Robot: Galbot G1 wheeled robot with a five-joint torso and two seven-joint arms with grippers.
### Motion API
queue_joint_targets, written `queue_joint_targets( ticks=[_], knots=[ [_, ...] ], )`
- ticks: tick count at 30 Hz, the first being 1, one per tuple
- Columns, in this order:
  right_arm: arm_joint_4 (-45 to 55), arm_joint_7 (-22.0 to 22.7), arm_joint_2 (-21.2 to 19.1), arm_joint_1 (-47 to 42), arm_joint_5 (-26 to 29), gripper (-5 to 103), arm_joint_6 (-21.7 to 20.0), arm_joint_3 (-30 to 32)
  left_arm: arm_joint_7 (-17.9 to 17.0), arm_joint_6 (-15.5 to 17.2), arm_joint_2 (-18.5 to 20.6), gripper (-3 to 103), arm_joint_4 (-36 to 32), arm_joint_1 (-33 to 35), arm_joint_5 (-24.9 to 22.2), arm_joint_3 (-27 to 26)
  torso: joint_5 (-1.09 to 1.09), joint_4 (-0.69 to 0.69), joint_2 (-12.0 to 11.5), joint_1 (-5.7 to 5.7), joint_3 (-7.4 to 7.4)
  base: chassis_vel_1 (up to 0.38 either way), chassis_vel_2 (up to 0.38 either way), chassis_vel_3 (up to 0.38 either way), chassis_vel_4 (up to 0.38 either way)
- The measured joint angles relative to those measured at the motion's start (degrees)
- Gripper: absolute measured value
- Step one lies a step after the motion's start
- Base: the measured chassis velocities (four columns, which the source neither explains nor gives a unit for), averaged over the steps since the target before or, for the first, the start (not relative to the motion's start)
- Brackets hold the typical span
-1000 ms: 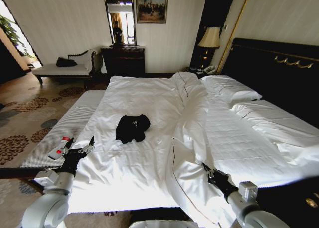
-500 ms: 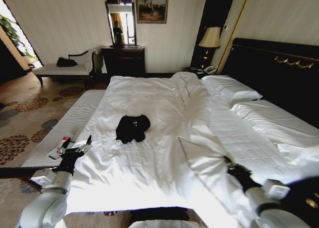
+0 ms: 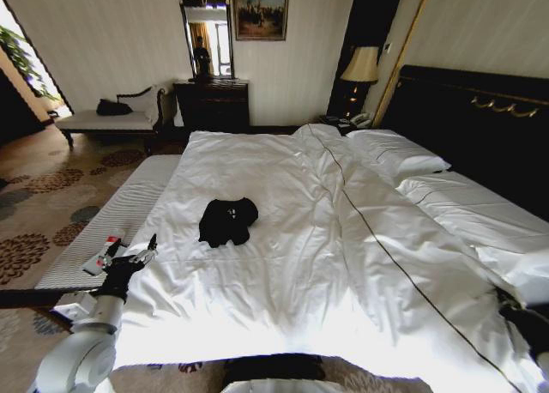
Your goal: Fold the clothes on the bed.
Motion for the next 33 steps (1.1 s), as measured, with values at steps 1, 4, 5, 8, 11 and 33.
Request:
queue_joint_targets(
  ticks=[1, 4, 5, 8, 11, 33],
  knots=[
    [-1.8, 0.0, -0.7, 0.6, -0.1, 1, 0.1, 0.2, -0.1, 0.1, 0.0, 100, -0.1, 0.1, 0.0, 0.0, 0.00, 0.00, 0.0, 0.00, 0.00, 0.000, 0.000, 0.000, 0.000],
    [-6.7, -0.2, -2.8, 1.7, -0.8, 1, 0.8, 0.4, -0.1, 0.1, 0.0, 100, -0.2, 0.8, 0.1, -0.1, 0.01, 0.00, 0.0, 0.00, 0.00, 0.000, 0.000, 0.000, 0.000],
    [-9.1, -0.5, -3.8, 2.2, -1.3, 1, 1.3, 0.4, -0.1, 0.0, 0.0, 100, -0.2, 1.1, 0.1, -0.2, 0.01, 0.01, 0.0, 0.00, 0.00, 0.000, 0.000, 0.000, 0.000],
    [-13.5, -1.0, -6.2, 3.5, -2.7, 1, 2.1, 0.4, -0.1, 0.0, 0.0, 100, -0.2, 1.6, 0.4, -0.3, 0.02, 0.01, 0.0, 0.00, 0.00, 0.000, 0.000, 0.000, 0.000],
    [-17.9, -1.0, -7.7, 4.8, -3.5, 1, 2.8, 0.9, -0.1, 0.0, -0.2, 100, -0.5, 2.0, 0.8, -0.3, 0.00, 0.03, 0.0, 0.00, 0.00, 0.000, 0.000, 0.000, 0.000],
    [-43.4, -1.5, -15.9, 10.6, -5.5, 1, 14.8, -2.0, -0.2, 0.0, -1.0, 100, -0.3, 3.2, 2.1, 0.3, 0.00, -0.05, 0.0, 0.00, 0.00, 0.000, 0.000, 0.000, 0.000]
  ],
)
